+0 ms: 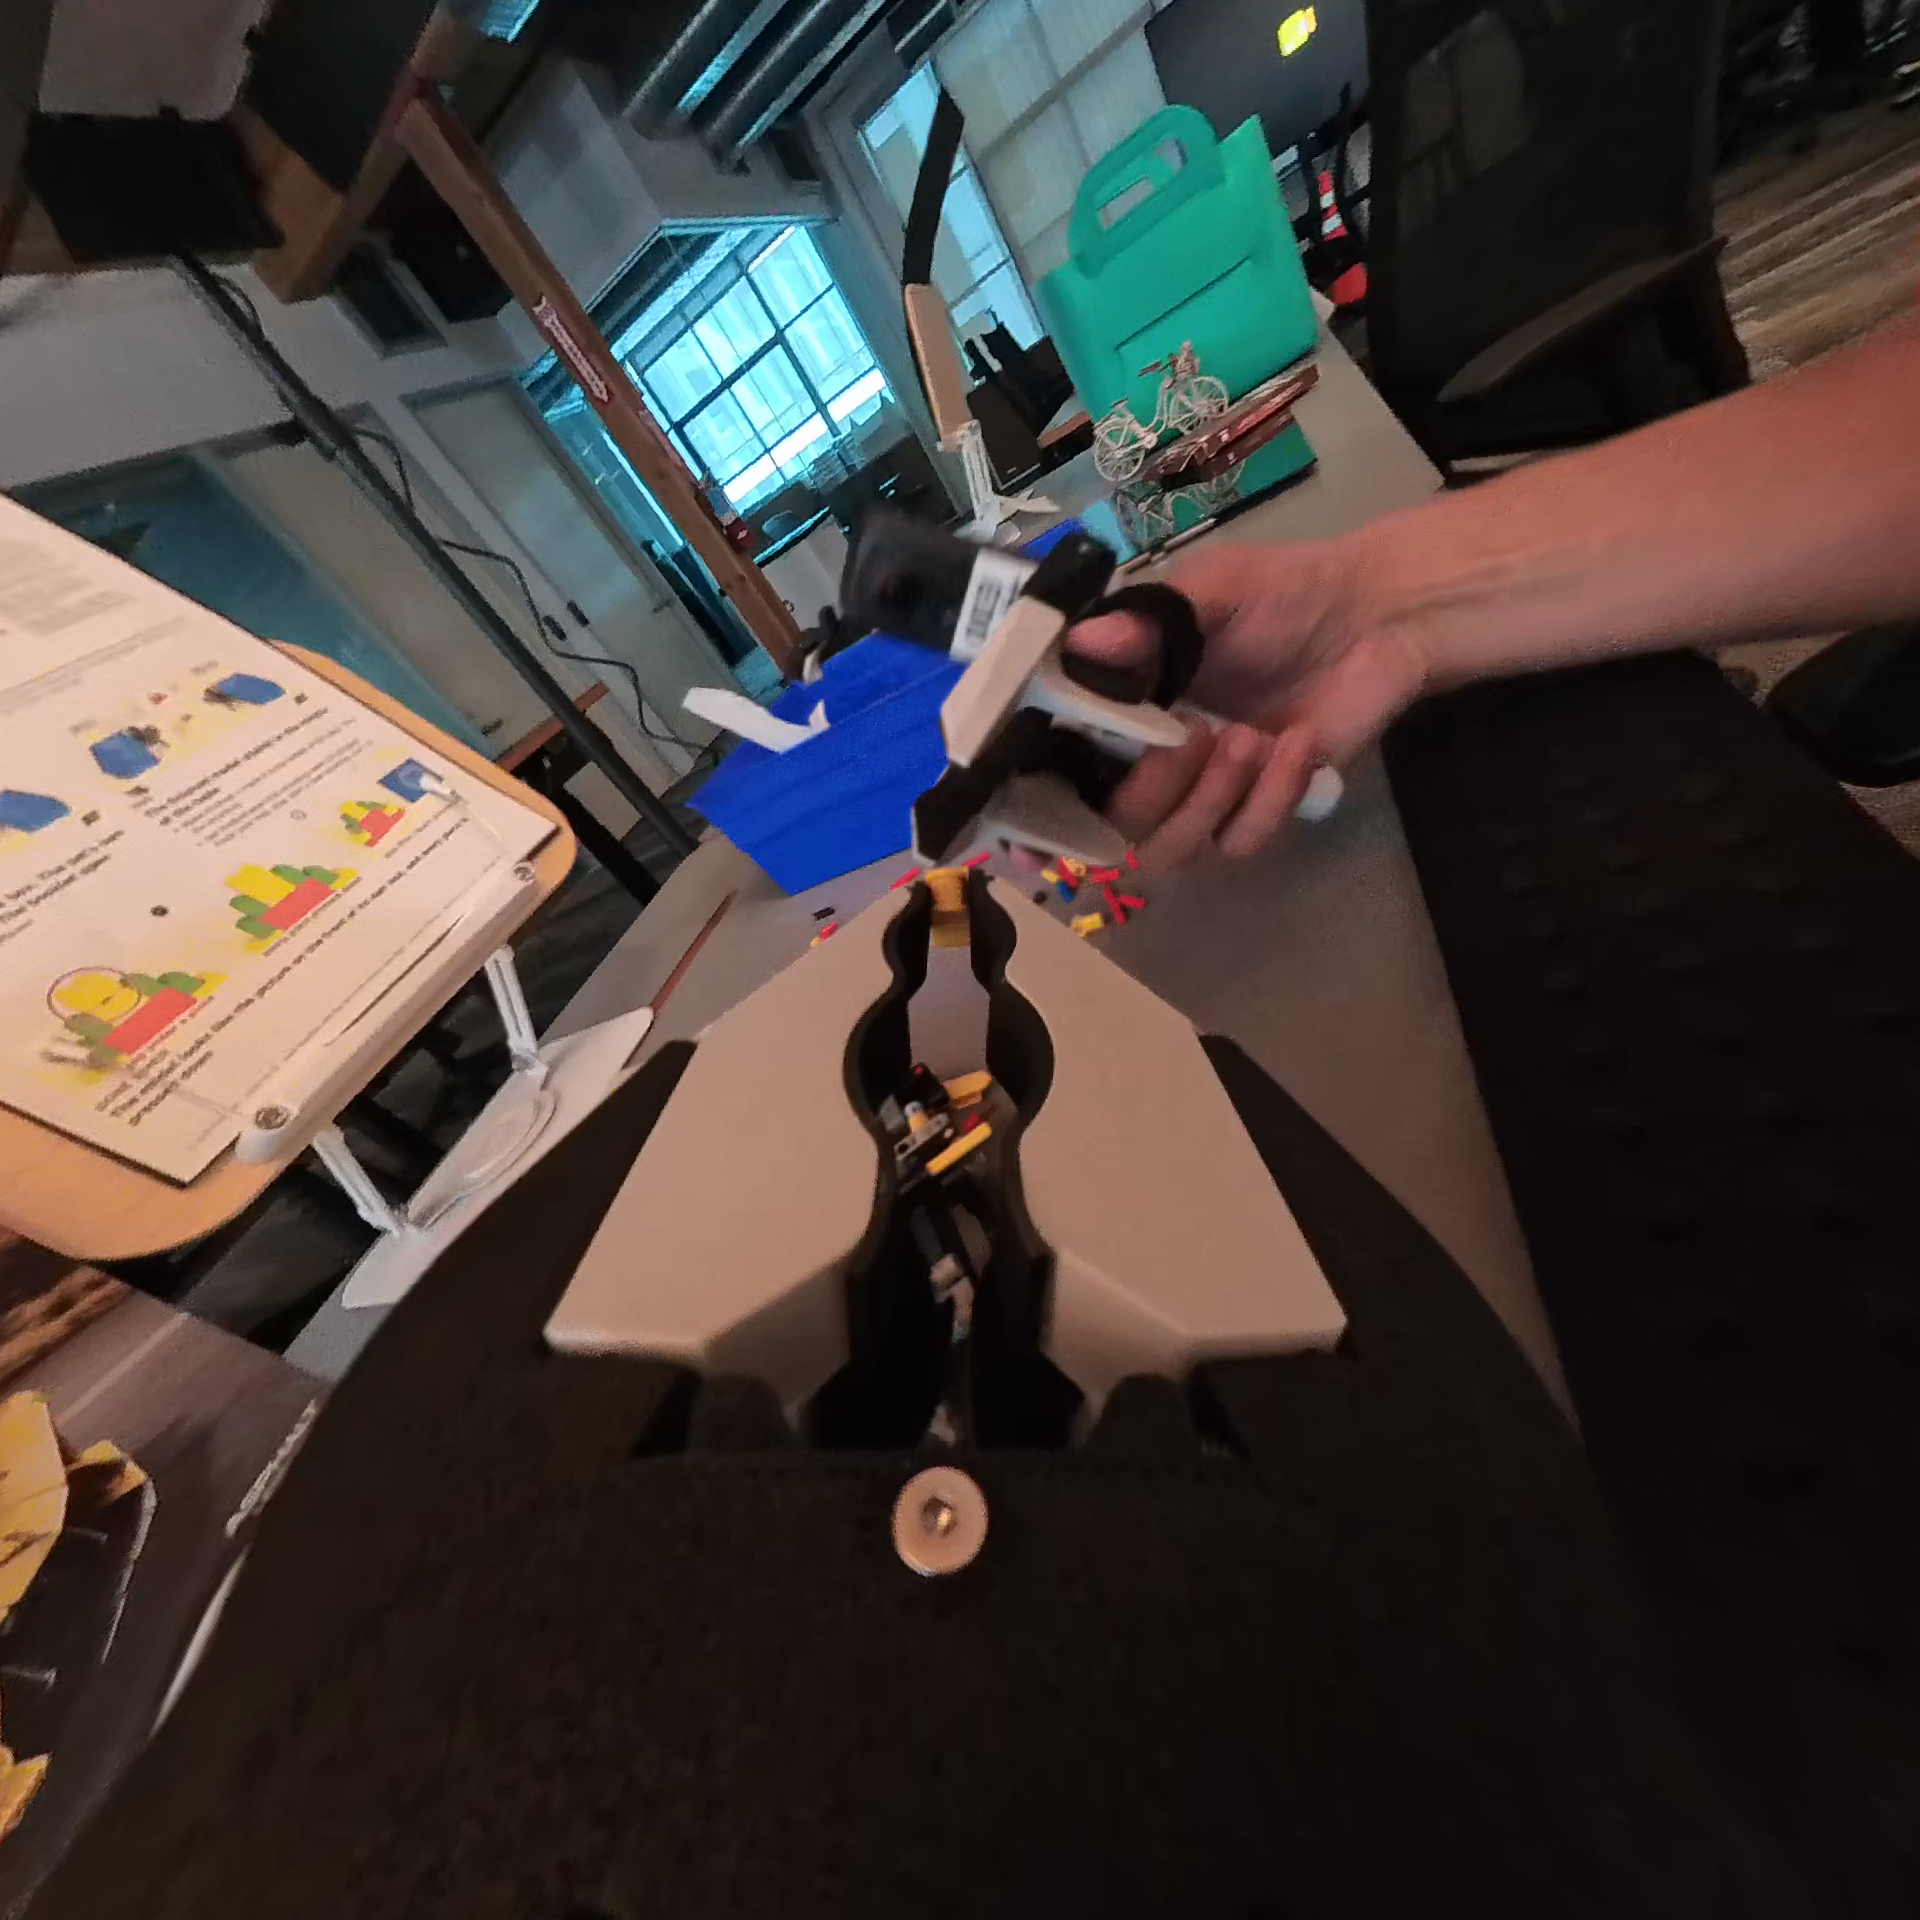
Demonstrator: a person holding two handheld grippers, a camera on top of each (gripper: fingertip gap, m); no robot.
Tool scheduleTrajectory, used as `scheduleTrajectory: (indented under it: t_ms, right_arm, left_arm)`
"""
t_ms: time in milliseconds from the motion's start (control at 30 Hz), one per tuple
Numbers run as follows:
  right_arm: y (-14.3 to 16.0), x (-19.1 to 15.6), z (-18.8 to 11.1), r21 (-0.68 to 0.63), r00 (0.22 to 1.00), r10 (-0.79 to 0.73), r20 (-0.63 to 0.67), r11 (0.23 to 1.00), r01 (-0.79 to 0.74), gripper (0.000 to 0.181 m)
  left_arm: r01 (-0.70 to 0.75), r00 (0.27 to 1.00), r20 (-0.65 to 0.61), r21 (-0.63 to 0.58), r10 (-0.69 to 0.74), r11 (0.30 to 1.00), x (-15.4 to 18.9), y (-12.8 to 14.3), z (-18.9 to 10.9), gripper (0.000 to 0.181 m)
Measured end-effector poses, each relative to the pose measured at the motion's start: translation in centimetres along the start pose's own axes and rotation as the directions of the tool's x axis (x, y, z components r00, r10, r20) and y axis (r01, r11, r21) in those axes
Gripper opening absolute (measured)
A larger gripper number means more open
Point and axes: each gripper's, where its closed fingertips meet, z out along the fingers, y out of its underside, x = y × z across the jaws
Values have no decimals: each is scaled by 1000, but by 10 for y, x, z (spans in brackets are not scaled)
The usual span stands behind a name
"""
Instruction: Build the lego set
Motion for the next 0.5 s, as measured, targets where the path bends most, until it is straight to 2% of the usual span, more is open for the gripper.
scheduleTrajectory:
  t_ms: [33, 100, 200, 300, 400, 500]
  right_arm:
    - [0, 9, -12, -53, 988, -95, -122, 995, 89, 24]
    - [7, 18, -37, -221, 906, -305, -293, 944, 246, 26]
    - [34, 40, -70, -506, 756, -493, -430, 826, 250, 35]
    - [58, 72, -87, -682, 639, -627, -446, 700, 212, 27]
    - [72, 93, -89, -747, 608, -678, -412, 633, 200, 25]
    - [69, 103, -91, -777, 607, -699, -379, 596, 201, 26]
  left_arm:
    - [11, 1000, 6, -12, -11, 1000, -3, 2, -1, 8]
    - [46, 999, 8, -36, -45, 998, -7, 8, 0, 8]
    - [105, 994, 7, -69, -105, 992, -11, 18, 1, 8]
    - [144, 989, 2, -88, -145, 986, -12, 24, 3, 8]
    - [163, 987, 0, -89, -164, 983, -13, 25, 3, 8]
    - [161, 987, -7, -85, -162, 983, -12, 24, 2, 8]
